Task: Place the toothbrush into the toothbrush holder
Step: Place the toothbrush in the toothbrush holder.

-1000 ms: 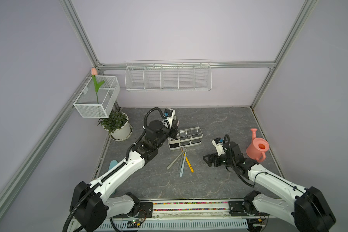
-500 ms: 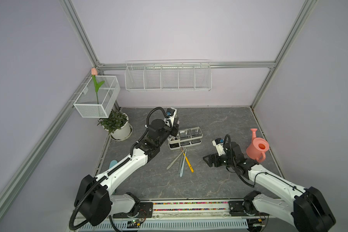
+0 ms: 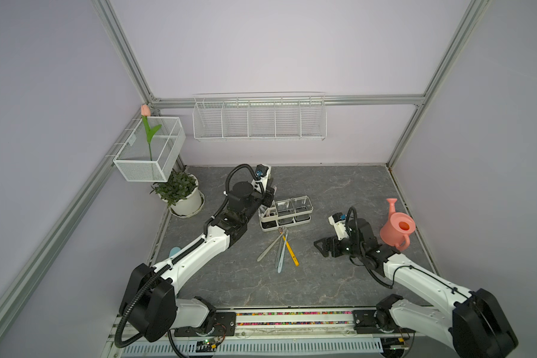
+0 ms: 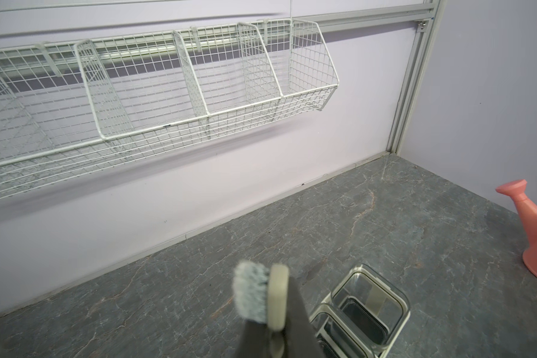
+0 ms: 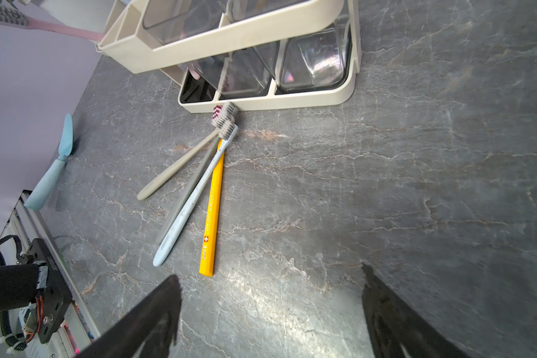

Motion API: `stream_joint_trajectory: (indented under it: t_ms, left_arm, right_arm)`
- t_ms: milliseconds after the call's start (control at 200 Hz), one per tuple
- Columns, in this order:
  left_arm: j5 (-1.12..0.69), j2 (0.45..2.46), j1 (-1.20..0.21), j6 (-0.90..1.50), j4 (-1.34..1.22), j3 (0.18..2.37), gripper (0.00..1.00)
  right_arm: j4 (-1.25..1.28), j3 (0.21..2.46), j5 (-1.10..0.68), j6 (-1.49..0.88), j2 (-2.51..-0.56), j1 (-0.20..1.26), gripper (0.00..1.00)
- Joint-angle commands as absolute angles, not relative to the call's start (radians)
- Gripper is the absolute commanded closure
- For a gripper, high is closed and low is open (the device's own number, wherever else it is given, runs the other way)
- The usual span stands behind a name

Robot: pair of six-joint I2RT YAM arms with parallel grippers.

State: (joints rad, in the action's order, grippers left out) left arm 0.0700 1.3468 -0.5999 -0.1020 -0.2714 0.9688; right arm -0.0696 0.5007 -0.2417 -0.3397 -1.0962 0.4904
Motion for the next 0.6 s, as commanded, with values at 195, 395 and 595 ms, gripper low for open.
stream_joint_trajectory:
  t_ms: [195, 395, 595]
  left_arm:
    - [0.027, 1.378, -0.567, -0.066, -0.342, 0.951, 1.00]
    - [0.025, 1.405, -0.562, -0.067, -0.352, 0.956, 1.00]
    - [0.026, 1.430, -0.555, -0.066, -0.364, 0.960, 1.00]
  right_arm:
    - [-0.075, 0.491, -0.262, -0.337, -1.101, 0.473, 0.07]
    - [-0.071, 0.494, -0.273, -0.339, -1.107, 0.469, 0.08]
    - [-0.068, 0.495, -0.279, -0.338, -1.113, 0.464, 0.08]
